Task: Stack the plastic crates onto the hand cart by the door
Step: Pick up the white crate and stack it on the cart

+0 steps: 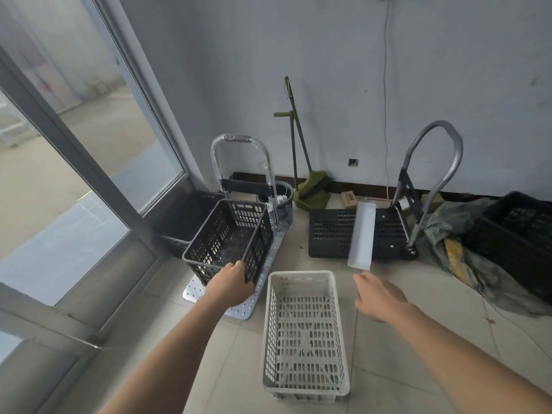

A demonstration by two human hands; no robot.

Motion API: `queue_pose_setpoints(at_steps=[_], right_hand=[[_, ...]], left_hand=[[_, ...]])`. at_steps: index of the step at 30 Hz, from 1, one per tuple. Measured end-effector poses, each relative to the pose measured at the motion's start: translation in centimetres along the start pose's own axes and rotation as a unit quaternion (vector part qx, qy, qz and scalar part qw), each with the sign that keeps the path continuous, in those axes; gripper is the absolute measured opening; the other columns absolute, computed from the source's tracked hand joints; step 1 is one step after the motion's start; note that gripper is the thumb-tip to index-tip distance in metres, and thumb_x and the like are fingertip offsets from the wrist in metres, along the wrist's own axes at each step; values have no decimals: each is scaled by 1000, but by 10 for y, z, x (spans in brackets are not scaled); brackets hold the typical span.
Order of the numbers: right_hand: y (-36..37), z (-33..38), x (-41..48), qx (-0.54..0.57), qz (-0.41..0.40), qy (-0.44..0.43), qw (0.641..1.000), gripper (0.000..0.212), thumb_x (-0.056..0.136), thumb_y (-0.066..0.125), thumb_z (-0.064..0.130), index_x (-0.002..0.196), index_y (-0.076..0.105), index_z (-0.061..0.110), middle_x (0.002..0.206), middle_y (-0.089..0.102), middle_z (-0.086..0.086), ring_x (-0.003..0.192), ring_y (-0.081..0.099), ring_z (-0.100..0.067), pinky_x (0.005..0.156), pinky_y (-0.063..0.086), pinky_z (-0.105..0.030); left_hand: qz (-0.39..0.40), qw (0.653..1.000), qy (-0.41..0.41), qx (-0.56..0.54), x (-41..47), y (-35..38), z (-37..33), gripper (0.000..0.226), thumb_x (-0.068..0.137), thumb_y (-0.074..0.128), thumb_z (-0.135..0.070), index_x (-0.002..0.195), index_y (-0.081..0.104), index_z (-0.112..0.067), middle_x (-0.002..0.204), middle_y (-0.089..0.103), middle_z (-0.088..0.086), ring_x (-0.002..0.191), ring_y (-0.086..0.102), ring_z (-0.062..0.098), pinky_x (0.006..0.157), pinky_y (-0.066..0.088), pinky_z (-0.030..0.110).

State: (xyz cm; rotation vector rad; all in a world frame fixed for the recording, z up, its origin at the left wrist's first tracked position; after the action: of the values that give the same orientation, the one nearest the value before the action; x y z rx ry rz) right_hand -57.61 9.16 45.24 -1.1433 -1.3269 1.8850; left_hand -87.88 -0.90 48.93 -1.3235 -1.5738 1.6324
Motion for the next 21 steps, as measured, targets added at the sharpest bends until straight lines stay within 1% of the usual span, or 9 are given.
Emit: queue_pose_setpoints(at_steps=[1, 4, 7, 11, 13, 15, 17, 19, 21], right_hand=[[11, -2, 5, 0, 0, 3, 1000, 19, 94, 48, 18, 112, 51, 16, 125, 54, -3, 107, 58, -25, 73, 40, -33], [47, -5, 23, 2, 3, 9, 1000, 26, 93, 49, 19, 119, 51, 14, 124, 54, -3, 108, 57, -25, 73, 40, -32], [88, -4, 48, 2, -8, 7, 1000, 27, 93, 49, 20, 119, 51, 14, 124, 54, -3, 107, 57, -25, 73, 41, -33], [164, -7, 88, 0, -28, 15, 1000, 29, 92, 50, 23, 119, 52, 15, 127, 52, -3, 109, 57, -25, 75, 46, -35], [205, -8, 108, -6, -34, 21, 999, 31, 90, 55, 26, 119, 51, 16, 130, 47, -2, 105, 57, -23, 73, 49, -35], [244, -7, 128, -21, -48, 17, 999, 30, 89, 57, 29, 115, 50, 17, 128, 47, -2, 97, 56, -21, 69, 48, -34], [278, -6, 146, -37, -53, 10, 998, 34, 88, 57, 31, 118, 50, 17, 129, 47, -3, 97, 55, -21, 68, 48, -33], [306, -10, 162, -48, -61, 9, 997, 38, 88, 58, 33, 121, 50, 16, 130, 47, -4, 99, 55, -22, 70, 49, -34], [328, -15, 178, -53, -74, 11, 996, 41, 85, 61, 33, 121, 51, 17, 126, 48, -4, 97, 55, -22, 70, 49, -34]], left_hand=[[-2, 1000, 1, -1, 3, 10, 4, 20, 86, 48, -21, 104, 46, -11, 99, 53, 7, 86, 54, 23, 70, 45, 32], [-5, 1000, -2, -2, 18, 44, 19, 30, 88, 51, -23, 113, 50, -7, 102, 55, 6, 89, 54, 23, 71, 46, 31], [-11, 1000, -9, -16, 40, 87, 36, 37, 87, 53, -26, 119, 50, -8, 111, 59, 9, 99, 60, 27, 78, 51, 34], [-25, 999, -10, -37, 73, 170, 65, 33, 88, 52, -32, 113, 49, -10, 110, 59, 10, 102, 59, 30, 84, 53, 42], [-28, 998, -20, -47, 89, 221, 80, 37, 91, 54, -33, 119, 48, -10, 117, 58, 10, 106, 58, 30, 86, 51, 42], [-29, 997, -31, -66, 102, 269, 93, 42, 92, 55, -32, 127, 47, -9, 126, 57, 11, 112, 57, 30, 90, 50, 41], [-31, 996, -36, -82, 114, 309, 102, 47, 93, 56, -30, 132, 45, -8, 133, 55, 12, 117, 56, 30, 94, 49, 42], [-39, 994, -42, -90, 125, 343, 110, 50, 94, 56, -29, 136, 43, -6, 134, 54, 13, 116, 56, 29, 94, 49, 41], [-53, 993, -54, -86, 132, 370, 116, 50, 93, 56, -28, 137, 43, -6, 133, 54, 14, 114, 57, 30, 92, 50, 42]])
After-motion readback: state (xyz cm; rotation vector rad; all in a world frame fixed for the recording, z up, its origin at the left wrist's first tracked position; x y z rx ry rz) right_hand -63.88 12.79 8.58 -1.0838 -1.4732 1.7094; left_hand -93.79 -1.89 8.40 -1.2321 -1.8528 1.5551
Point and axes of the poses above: each hand's wrist, its own x-axis towards the middle knuckle, its own y-axis out of the palm, z = x × y, the point moved 8 cm from there along x, towards the middle knuckle
